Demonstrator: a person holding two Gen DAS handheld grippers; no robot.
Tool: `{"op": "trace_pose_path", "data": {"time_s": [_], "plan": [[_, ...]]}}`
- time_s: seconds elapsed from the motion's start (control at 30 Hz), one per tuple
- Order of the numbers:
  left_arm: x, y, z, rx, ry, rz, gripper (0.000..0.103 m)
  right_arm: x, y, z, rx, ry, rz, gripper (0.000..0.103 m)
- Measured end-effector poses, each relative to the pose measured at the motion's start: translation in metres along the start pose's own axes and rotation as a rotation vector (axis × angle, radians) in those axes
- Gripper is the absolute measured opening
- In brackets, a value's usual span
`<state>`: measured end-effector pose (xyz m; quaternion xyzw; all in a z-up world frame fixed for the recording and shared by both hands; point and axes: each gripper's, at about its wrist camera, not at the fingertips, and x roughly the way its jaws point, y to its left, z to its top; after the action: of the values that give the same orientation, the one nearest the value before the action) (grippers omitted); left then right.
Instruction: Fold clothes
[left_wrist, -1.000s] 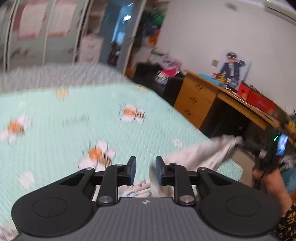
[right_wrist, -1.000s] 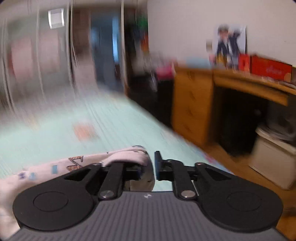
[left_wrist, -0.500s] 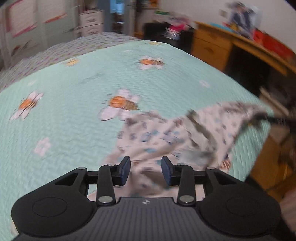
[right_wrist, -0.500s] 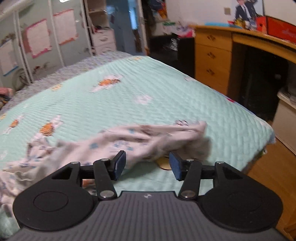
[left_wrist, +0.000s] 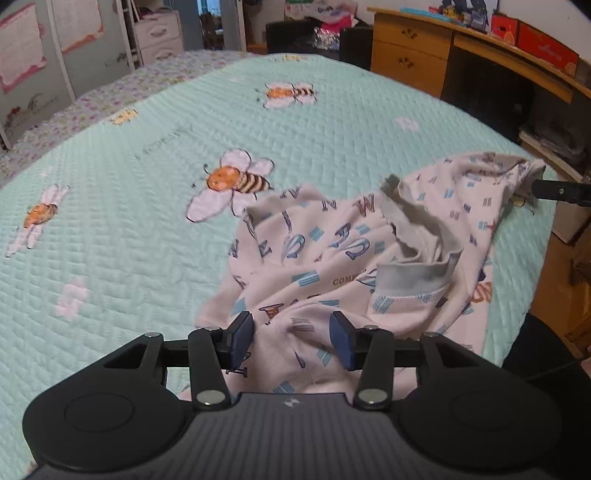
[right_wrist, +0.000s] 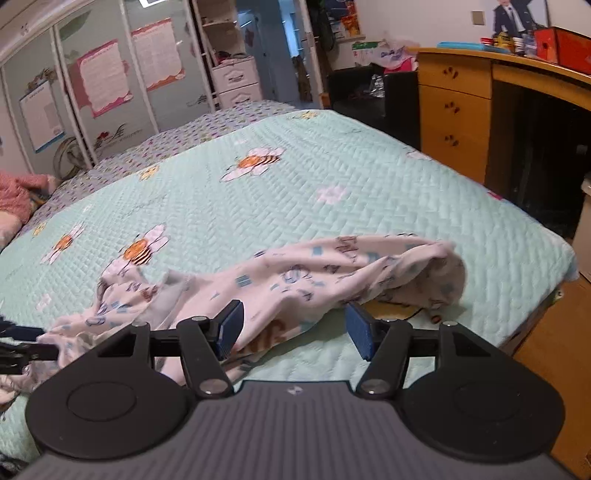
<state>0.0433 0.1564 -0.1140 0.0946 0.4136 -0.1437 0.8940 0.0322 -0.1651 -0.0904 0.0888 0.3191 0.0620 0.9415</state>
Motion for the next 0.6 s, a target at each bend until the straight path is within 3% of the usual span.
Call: {"op": "trace_pose_path", "data": {"time_s": [0.03,0.07,0.1,0.3,0.4,0.5,0.6], "plan": [[0.002,-0.002,-0.001,0.006,-0.001,-0.006,0.039,0.000,0.002,-0.001,-0.006,0.004,0.006,0.063],[-0.001,-0.003,-0.002,-0.010,-0.015,-0.004,0.010,0.000,0.005,-0.002,-0.012,0.007,0.011,0.063],[-0.006,-0.003,-0.003,-0.030,-0.033,0.001,0.006,0.000,0.007,-0.003,-0.017,0.010,0.017,0.063],[-0.073,0.017,-0.002,-0.187,-0.228,0.103,0.006,0.003,0.011,-0.004,-0.031,0.012,0.016,0.063],[-0.115,0.032,0.000,-0.206,-0.312,0.100,0.006,0.007,0.017,-0.001,-0.044,0.011,0.032,0.063],[-0.136,0.029,-0.007,-0.147,-0.299,0.065,0.006,0.011,0.029,0.005,-0.075,0.002,0.072,0.063],[-0.124,0.020,-0.030,-0.127,-0.192,0.020,0.006,0.016,0.044,0.015,-0.139,-0.023,0.125,0.063]]}}
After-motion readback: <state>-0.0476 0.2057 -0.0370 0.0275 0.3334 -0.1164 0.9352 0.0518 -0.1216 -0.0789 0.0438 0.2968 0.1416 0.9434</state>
